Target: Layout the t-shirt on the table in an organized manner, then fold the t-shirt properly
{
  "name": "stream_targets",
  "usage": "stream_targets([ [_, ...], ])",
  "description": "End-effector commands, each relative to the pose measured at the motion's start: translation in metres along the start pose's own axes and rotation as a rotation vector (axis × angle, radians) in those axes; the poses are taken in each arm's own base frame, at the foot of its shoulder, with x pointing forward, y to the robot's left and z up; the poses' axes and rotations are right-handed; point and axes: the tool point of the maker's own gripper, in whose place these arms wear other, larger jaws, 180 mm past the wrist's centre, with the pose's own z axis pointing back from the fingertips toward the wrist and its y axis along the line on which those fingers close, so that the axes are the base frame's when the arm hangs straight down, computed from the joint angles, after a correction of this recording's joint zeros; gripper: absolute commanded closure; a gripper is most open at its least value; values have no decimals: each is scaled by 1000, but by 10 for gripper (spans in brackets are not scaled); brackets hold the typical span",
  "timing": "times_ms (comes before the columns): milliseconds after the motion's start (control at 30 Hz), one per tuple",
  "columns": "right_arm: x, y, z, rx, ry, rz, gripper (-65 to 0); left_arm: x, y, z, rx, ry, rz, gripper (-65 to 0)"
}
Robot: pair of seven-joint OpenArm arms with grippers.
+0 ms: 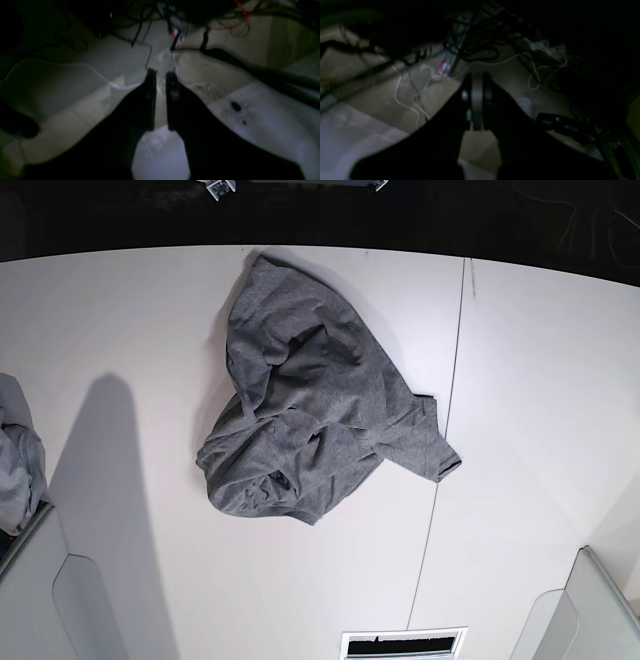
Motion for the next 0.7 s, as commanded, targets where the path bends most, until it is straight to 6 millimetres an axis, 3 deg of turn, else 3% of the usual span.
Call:
stream_targets([
  [0,-5,2,5,17,-12,1,0,1,-1,3,-5,-18,-1,-101],
  [367,-15,5,63,58,-157,-21,0,4,14,42,18,-147,164,-102],
  [500,-7,5,93,63,-223,23,0,12,17,68,-17,-250,241,-102],
  [667,13,11,134,78,-310,117,0,22,44,111,30,-343,311,-102],
])
